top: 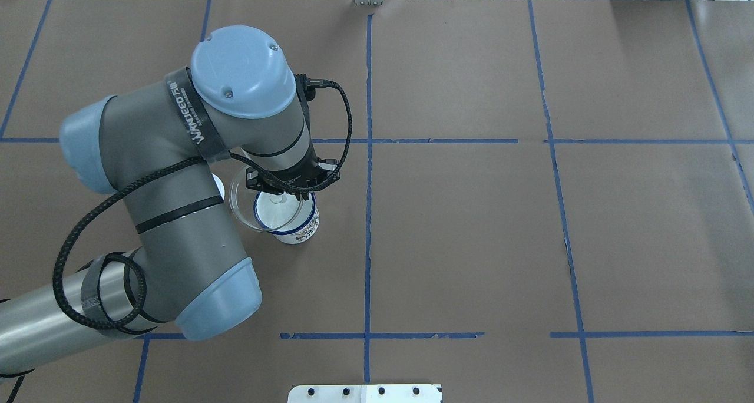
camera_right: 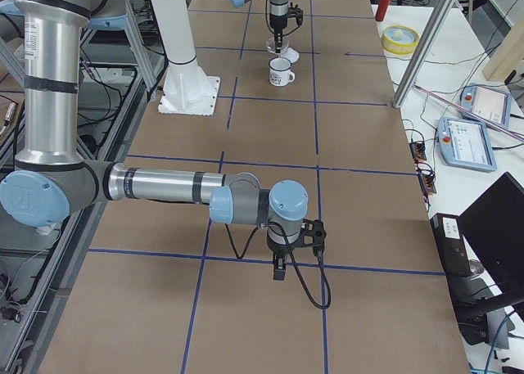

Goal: Place funnel on cup
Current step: 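Carry the glass funnel over the mug and lower it into the mug, then open the left gripper and withdraw the left arm away from the mug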

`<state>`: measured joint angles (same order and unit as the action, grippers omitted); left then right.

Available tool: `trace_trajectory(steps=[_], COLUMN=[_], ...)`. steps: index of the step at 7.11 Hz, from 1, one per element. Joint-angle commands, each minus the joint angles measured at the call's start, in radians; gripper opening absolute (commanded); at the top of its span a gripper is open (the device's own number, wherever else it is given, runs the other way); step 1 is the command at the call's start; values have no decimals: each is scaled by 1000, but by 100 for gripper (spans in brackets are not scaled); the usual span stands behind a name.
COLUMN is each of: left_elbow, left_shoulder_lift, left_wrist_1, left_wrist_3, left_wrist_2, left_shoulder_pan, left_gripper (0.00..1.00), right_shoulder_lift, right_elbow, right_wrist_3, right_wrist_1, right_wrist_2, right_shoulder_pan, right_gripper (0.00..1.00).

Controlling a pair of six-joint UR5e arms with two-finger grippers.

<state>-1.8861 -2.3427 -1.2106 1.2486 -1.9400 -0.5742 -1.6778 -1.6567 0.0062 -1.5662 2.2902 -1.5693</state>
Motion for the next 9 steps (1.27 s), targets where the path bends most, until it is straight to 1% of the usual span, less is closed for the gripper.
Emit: trace_trajectory(steps=[1, 2, 3, 4, 5, 9], left_elbow=[33, 45, 48, 48, 51, 25], left_shoulder_lift=[6, 6, 8, 11, 14, 32], left_wrist_1=[-38, -50, -56, -56, -58, -61], left_wrist_3=[-1, -3, -49, -60, -63, -63], left_wrist_2=[1, 3, 1, -1, 1, 1], left_shoulder_pan=[28, 28, 28, 28, 28, 22], left_gripper=[0, 0, 0, 17, 99, 100], right_shoulder_lift=[0, 0, 0, 0, 0, 0], right_elbow=[0, 0, 0, 0, 0, 0], right_wrist_3=[0, 0, 0, 0, 0, 0], right_wrist_1=[0, 0, 0, 0, 0, 0], right_wrist_2=[0, 0, 0, 0, 0, 0], right_shoulder_pan=[0, 0, 0, 0, 0, 0], right_gripper=[100, 100, 100, 100, 100, 100])
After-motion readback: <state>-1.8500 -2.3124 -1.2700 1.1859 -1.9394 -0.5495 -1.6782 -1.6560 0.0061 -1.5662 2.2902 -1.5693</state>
